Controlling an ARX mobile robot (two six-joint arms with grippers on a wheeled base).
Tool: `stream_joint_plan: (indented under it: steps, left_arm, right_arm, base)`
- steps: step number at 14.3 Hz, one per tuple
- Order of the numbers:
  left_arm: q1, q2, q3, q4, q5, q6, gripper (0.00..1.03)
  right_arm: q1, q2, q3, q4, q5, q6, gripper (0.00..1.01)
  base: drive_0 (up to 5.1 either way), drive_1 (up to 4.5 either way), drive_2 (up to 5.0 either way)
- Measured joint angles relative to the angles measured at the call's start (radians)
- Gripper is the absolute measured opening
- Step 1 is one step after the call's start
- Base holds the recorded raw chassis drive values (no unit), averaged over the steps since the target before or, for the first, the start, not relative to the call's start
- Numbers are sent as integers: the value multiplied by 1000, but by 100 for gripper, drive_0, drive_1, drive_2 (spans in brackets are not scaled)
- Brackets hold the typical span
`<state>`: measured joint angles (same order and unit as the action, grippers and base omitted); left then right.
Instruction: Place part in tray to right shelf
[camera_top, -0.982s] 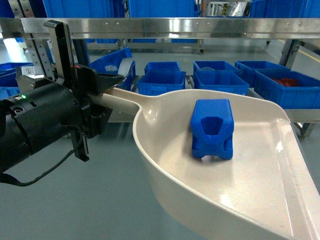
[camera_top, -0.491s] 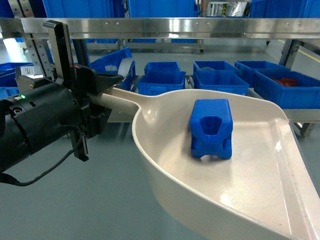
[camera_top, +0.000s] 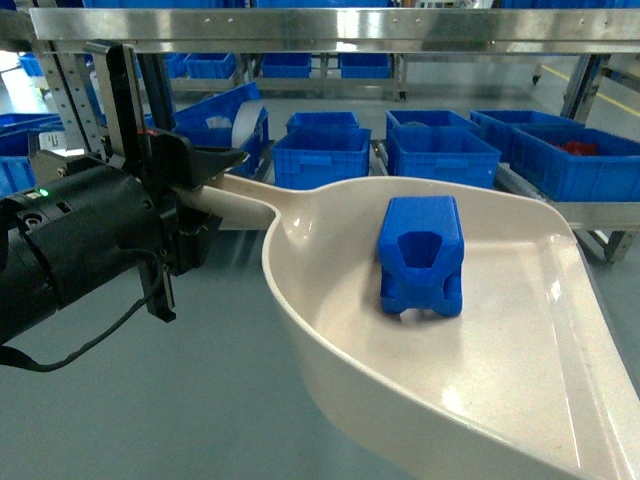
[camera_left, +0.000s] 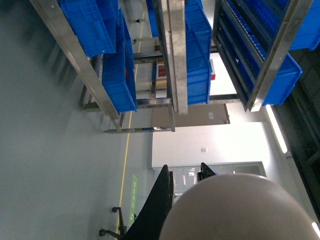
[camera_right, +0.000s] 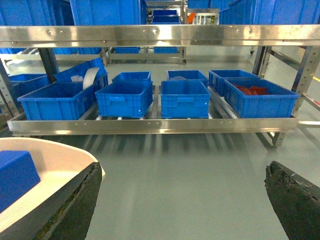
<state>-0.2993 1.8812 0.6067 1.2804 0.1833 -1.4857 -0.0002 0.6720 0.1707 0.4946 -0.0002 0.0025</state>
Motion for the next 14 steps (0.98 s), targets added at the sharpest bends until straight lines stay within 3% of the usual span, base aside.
stream_joint_plan:
  steps: [14]
  left_arm:
    - [0,0,0,0,0,1,12]
  right_arm:
    - [0,0,0,0,0,0,98]
  base:
    - [0,0,0]
